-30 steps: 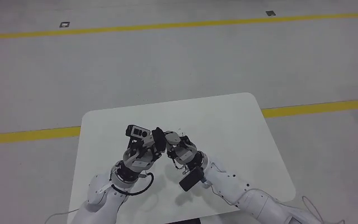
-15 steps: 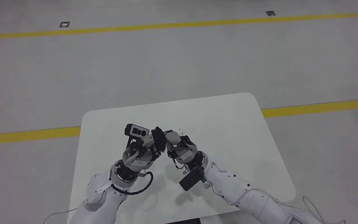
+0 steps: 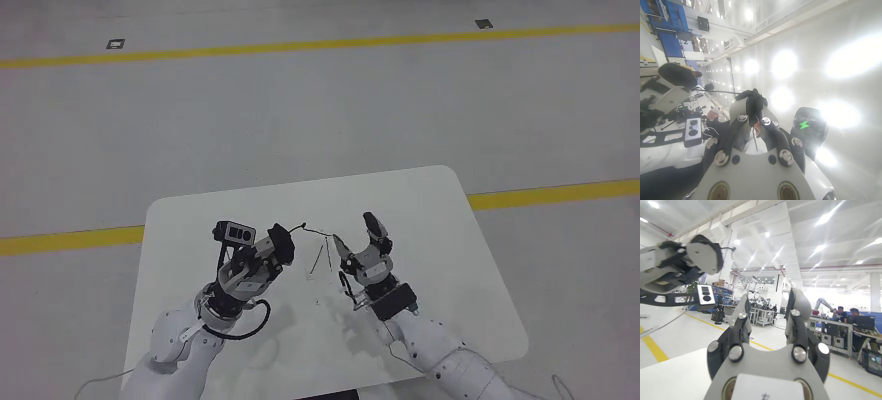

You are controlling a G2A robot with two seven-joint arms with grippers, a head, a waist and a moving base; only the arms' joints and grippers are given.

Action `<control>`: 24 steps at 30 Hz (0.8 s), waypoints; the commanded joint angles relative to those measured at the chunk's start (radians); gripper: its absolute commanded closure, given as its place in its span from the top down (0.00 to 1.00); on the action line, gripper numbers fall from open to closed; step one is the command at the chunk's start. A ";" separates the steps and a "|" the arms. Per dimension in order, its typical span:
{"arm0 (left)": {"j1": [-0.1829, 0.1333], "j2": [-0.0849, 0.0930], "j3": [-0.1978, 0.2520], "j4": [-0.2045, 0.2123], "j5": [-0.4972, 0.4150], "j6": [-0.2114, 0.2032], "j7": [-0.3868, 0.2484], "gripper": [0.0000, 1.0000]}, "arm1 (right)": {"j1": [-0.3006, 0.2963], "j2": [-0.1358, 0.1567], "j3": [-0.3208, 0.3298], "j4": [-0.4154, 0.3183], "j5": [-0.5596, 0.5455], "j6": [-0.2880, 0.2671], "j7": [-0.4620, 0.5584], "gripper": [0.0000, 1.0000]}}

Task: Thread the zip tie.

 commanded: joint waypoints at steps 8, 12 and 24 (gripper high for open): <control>0.000 0.000 0.000 0.000 0.000 0.000 0.000 0.00 | 0.001 0.000 -0.002 -0.001 -0.013 0.004 0.001 1.00; -0.001 0.000 0.000 0.009 0.009 -0.006 0.041 0.00 | -0.026 0.001 0.035 0.006 0.054 -0.041 0.028 1.00; 0.032 -0.005 0.011 0.109 -0.134 -0.039 0.058 0.00 | -0.116 0.014 0.215 0.106 0.260 -0.220 0.033 1.00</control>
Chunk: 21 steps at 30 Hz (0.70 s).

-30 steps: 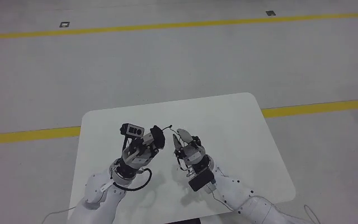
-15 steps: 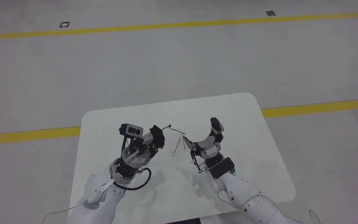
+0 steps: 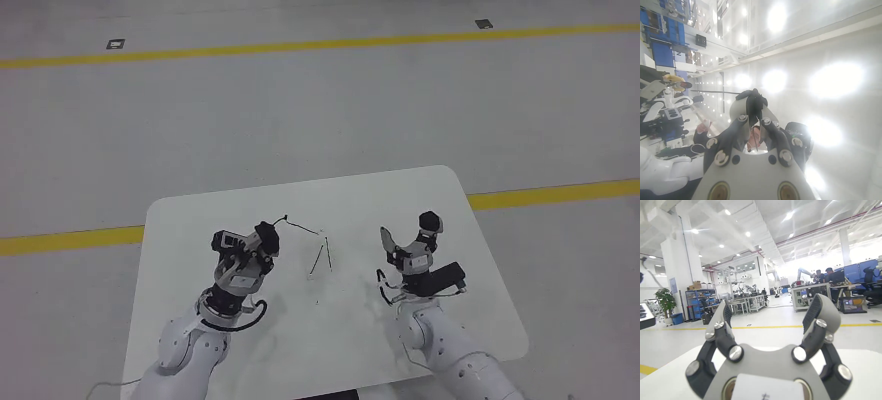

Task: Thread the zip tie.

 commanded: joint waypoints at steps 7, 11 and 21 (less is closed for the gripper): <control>0.000 0.001 -0.008 0.023 0.031 -0.003 -0.028 0.00 | -0.007 -0.001 0.029 0.010 0.007 -0.025 0.007 1.00; 0.000 0.001 -0.008 0.023 0.031 -0.003 -0.028 0.00 | -0.007 -0.001 0.029 0.010 0.007 -0.025 0.007 1.00; 0.035 -0.002 0.007 0.026 -0.121 0.009 -0.072 0.00 | -0.060 0.002 0.114 -0.024 0.059 -0.117 -0.002 1.00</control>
